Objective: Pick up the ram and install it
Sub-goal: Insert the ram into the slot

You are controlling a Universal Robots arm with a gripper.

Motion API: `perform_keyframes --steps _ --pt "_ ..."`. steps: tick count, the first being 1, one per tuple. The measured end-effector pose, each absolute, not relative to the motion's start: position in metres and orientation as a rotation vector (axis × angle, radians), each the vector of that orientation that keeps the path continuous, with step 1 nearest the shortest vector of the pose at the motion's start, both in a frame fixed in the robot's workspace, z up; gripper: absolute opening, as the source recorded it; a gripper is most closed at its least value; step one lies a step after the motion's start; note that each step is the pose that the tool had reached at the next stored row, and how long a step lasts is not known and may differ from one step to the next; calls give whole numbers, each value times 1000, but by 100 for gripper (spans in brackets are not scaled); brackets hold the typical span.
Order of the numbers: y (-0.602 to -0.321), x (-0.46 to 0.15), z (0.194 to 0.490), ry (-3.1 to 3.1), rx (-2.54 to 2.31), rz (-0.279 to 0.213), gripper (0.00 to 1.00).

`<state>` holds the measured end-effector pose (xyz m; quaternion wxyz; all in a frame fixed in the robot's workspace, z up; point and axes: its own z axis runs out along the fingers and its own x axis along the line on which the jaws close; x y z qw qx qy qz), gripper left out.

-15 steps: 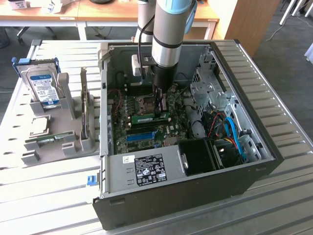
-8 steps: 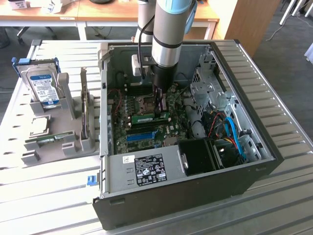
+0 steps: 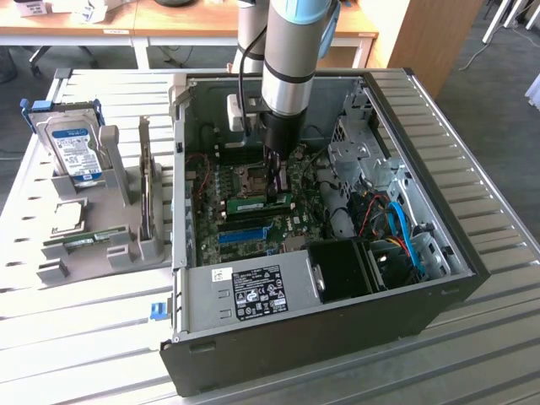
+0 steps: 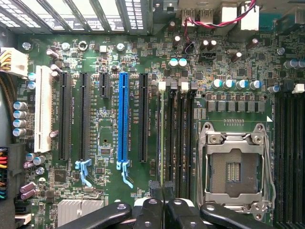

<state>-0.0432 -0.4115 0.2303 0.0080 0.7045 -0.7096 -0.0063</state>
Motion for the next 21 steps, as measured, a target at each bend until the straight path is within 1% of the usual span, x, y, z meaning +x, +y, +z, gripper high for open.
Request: perform_keyframes --steps 21 --pt "-411 -43 230 -2226 2194 -20 12"
